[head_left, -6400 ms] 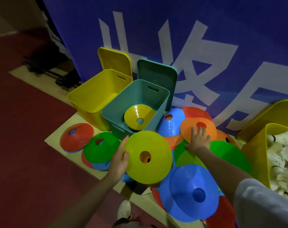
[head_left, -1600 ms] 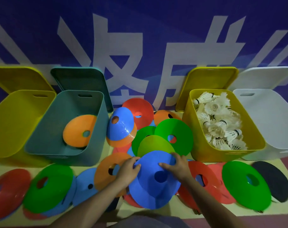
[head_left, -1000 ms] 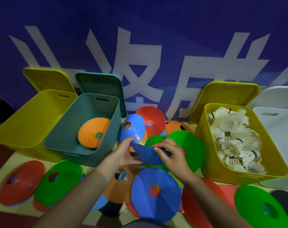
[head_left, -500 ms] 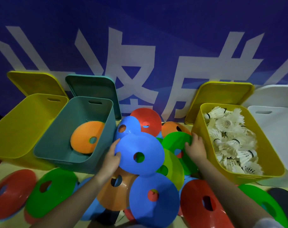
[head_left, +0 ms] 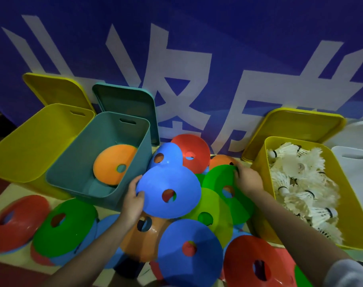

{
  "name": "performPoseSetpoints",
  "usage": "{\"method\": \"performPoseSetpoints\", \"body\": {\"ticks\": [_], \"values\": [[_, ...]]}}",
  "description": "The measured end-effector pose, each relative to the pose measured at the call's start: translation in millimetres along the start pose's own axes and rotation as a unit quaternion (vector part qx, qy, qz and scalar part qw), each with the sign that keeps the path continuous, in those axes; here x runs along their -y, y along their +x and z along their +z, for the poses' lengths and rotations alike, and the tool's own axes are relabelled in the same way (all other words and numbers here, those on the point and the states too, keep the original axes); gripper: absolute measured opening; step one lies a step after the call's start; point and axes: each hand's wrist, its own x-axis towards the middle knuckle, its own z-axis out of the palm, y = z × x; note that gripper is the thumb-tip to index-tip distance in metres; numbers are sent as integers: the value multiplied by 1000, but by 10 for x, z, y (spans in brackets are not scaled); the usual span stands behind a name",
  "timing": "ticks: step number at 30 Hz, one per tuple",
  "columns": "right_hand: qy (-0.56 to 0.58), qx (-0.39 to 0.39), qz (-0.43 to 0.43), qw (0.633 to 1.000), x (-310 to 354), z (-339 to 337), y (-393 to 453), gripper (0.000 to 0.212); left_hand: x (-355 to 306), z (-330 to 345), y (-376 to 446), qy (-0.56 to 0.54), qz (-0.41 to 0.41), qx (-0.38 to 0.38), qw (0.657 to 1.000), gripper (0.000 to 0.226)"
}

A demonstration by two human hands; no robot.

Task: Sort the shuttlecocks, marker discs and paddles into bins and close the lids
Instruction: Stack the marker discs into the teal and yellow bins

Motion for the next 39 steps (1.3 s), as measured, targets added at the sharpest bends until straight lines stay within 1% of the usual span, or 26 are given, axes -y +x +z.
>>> {"method": "performPoseSetpoints", "body": {"ticks": [2,4,7,9,11,13,18,21,24,29,33,35,39], "values": [[-17,-43,-48,998,68,-206,31,29,4,-11,28,-2,8,-14,1000,42],[19,-100,-73,992,130,-453,46,33,-40,-28,63,-10,30,-13,999,40],[149,-202,-35,967,243,-780,46,34,-248,-52,118,-24,69,-4,997,37],[236,-235,8,943,355,-898,59,32,-417,-92,181,-41,80,5,996,35],[291,-249,36,923,504,-927,78,31,-567,-191,283,-56,89,-2,994,35],[336,-243,49,909,681,-865,103,29,-711,-327,390,-55,108,-21,992,34],[389,-213,62,894,1260,-486,96,25,-921,-928,686,-26,142,-96,985,36],[431,-194,78,878,1617,-275,56,25,-799,-1401,943,4,117,-138,983,35],[452,-185,98,867,1857,-83,49,26,-626,-1773,1158,48,79,-153,984,35],[431,-168,148,874,2069,199,75,27,-504,-2009,1329,163,60,-123,977,35],[439,-166,205,859,2167,372,102,31,-338,-1965,1592,208,57,-89,972,37],[441,-169,211,856,2265,427,98,31,-263,-1883,1727,230,62,-60,969,38],[444,-191,210,850,2500,410,85,35,-64,-1701,1992,257,42,-9,965,45]]}}
